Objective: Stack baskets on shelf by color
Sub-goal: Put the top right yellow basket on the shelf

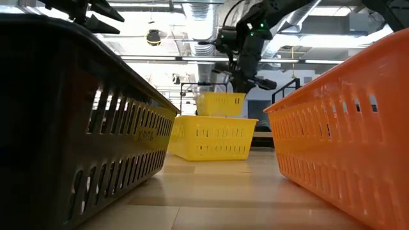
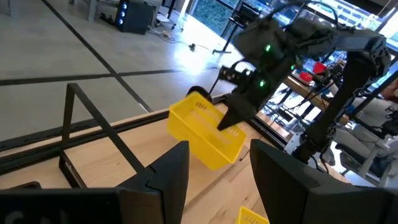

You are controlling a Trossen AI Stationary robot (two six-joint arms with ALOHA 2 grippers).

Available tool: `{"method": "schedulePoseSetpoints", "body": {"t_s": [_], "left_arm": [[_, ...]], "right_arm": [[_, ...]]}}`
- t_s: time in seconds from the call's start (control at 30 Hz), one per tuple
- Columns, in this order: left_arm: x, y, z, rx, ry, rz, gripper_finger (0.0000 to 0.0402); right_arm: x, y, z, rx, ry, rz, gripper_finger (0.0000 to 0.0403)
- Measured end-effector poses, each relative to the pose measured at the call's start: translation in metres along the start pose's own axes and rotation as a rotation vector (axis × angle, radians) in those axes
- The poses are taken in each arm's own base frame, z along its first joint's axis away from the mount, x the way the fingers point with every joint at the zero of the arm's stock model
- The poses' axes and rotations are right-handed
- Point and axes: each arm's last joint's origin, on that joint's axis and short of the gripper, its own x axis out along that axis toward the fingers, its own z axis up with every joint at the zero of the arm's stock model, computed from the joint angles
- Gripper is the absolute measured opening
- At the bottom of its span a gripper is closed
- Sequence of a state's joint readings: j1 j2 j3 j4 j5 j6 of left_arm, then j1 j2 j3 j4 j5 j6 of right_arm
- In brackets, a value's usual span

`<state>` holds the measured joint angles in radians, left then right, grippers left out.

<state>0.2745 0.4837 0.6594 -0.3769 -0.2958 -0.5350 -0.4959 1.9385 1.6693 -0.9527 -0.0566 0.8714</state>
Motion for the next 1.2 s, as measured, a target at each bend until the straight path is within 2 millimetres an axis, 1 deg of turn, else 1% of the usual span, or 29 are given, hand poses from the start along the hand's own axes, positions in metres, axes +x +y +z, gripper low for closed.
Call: {"method": "schedulePoseSetpoints", "body": {"t_s": [0.2, 0.37, 0.47, 0.67, 0.87, 1.2], "left_arm": [[0.000, 0.000, 0.000, -0.004, -0.002, 0.003, 0.0158], [0.000, 0.000, 0.000, -0.004, -0.002, 0.004, 0.0158], [0.000, 0.000, 0.000, -0.008, -0.003, 0.004, 0.0158], [0.000, 0.000, 0.000, -0.009, -0.003, 0.005, 0.0158], [0.000, 0.000, 0.000, -0.008, -0.003, 0.006, 0.0158], [0.000, 0.000, 0.000, -0.008, -0.003, 0.006, 0.0158]], "right_arm": [[0.023, -0.015, -0.002, 0.029, 0.039, 0.015, 0.0005], [0.034, -0.034, 0.004, 0.059, 0.066, -0.019, 0.0005], [0.033, -0.044, 0.009, 0.082, 0.079, -0.038, 0.0005], [0.031, -0.055, 0.016, 0.101, 0.085, -0.061, 0.0005], [0.027, -0.073, 0.018, 0.096, 0.141, -0.164, 0.0005], [0.022, -0.087, 0.023, 0.112, 0.152, -0.226, 0.0005]]}}
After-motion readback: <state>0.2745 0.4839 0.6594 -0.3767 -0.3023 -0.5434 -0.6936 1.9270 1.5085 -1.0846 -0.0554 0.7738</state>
